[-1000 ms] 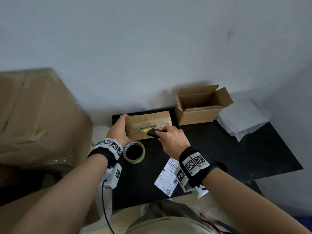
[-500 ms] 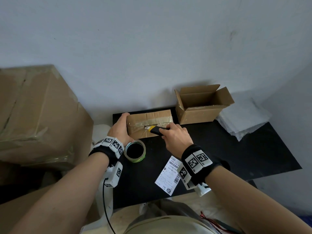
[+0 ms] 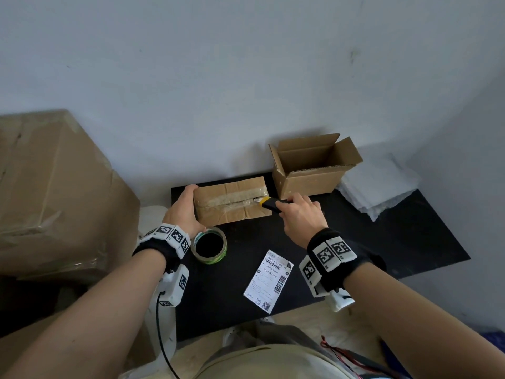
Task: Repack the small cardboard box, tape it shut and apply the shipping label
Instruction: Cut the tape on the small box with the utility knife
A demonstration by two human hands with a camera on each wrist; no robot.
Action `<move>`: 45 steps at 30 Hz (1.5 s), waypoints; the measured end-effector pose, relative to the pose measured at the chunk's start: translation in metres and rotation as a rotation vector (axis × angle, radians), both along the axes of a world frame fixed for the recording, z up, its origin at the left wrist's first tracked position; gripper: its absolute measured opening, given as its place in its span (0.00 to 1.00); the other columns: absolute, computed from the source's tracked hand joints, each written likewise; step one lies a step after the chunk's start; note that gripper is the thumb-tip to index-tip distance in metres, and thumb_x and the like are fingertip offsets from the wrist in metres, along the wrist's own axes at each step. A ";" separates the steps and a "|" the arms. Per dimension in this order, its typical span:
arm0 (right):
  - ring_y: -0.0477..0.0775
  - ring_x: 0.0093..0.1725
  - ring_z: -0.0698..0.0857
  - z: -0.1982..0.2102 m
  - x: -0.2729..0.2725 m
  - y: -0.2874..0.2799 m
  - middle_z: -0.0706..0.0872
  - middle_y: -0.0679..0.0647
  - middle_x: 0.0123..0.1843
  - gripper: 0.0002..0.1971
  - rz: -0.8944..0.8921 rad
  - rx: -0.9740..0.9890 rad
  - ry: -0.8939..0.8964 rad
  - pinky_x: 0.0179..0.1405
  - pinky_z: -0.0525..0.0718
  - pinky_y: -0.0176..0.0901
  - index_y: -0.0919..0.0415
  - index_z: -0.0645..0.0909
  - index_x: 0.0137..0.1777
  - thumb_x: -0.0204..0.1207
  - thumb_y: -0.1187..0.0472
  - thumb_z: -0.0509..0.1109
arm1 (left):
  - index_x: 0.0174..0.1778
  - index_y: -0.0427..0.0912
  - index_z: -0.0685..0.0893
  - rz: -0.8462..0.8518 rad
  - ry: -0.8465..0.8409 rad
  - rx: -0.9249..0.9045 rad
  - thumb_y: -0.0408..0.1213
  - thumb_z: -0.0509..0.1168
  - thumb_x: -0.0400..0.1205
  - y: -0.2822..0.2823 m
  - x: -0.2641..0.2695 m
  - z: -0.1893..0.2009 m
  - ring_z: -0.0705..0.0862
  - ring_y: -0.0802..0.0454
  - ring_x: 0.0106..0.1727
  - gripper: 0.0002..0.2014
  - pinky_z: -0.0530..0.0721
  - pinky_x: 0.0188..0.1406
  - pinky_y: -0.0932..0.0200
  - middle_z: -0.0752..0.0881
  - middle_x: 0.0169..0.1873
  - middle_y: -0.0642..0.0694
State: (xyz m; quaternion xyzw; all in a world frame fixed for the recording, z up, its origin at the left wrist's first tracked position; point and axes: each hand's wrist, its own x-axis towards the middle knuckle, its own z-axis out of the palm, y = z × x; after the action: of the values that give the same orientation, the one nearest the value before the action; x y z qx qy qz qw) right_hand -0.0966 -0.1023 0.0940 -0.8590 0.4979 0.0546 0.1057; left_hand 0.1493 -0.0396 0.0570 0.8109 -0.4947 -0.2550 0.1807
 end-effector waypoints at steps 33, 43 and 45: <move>0.51 0.57 0.83 -0.011 -0.069 -0.024 0.84 0.56 0.62 0.20 -0.339 0.414 -0.539 0.54 0.83 0.44 0.54 0.71 0.73 0.81 0.60 0.64 | 0.81 0.58 0.48 -0.190 -0.257 0.170 0.25 0.74 0.65 -0.026 -0.003 -0.010 0.60 0.39 0.77 0.56 0.79 0.61 0.46 0.53 0.77 0.41; 0.61 0.54 0.87 -0.020 -0.043 -0.032 0.84 0.66 0.56 0.18 -0.732 0.975 -1.150 0.49 0.85 0.52 0.54 0.71 0.68 0.82 0.72 0.58 | 0.80 0.54 0.55 -0.213 -0.299 0.140 0.53 0.80 0.61 -0.042 -0.015 -0.010 0.50 0.44 0.81 0.55 0.53 0.77 0.30 0.59 0.78 0.46; 0.57 0.53 0.88 -0.022 -0.044 -0.034 0.86 0.63 0.55 0.20 -0.649 0.932 -1.058 0.48 0.86 0.51 0.53 0.71 0.68 0.79 0.71 0.64 | 0.79 0.49 0.58 -0.239 -0.308 0.117 0.52 0.81 0.61 -0.046 -0.015 -0.009 0.56 0.45 0.81 0.53 0.53 0.79 0.35 0.63 0.77 0.46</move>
State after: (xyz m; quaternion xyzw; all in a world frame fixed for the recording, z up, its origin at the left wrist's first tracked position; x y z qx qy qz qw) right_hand -0.1401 -0.1362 0.0721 -0.4491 0.5334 -0.1928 0.6904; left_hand 0.1339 -0.0852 0.0479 0.7850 -0.5936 -0.1756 0.0240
